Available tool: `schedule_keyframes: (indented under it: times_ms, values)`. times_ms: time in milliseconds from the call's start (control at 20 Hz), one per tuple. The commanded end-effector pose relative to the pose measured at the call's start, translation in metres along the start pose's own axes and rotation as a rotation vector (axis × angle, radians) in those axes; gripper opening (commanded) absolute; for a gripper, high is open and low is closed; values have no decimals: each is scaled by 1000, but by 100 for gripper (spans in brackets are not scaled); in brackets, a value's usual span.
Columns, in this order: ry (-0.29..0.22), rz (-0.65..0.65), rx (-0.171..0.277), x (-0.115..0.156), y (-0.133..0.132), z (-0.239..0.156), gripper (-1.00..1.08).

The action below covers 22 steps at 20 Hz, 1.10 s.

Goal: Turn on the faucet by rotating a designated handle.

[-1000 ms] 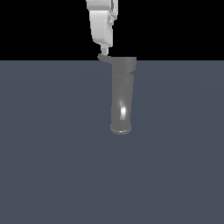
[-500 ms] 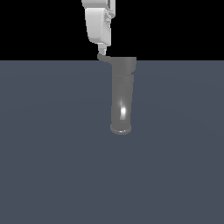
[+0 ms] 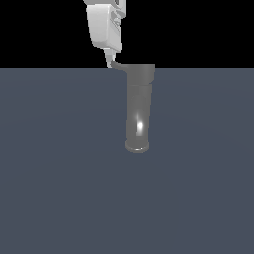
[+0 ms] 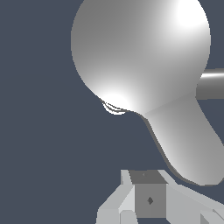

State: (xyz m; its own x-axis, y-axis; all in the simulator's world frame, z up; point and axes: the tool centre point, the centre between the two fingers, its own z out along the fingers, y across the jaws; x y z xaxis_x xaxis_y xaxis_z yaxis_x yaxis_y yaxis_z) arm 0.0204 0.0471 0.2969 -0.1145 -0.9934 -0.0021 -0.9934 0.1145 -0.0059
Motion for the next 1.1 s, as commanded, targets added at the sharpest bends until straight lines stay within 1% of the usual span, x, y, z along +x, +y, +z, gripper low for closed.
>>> schedule_keyframes:
  times_ms: [0, 1050]
  values:
    - [4, 1, 0, 1, 0, 0, -100]
    - [2, 3, -4, 27, 51, 0, -100]
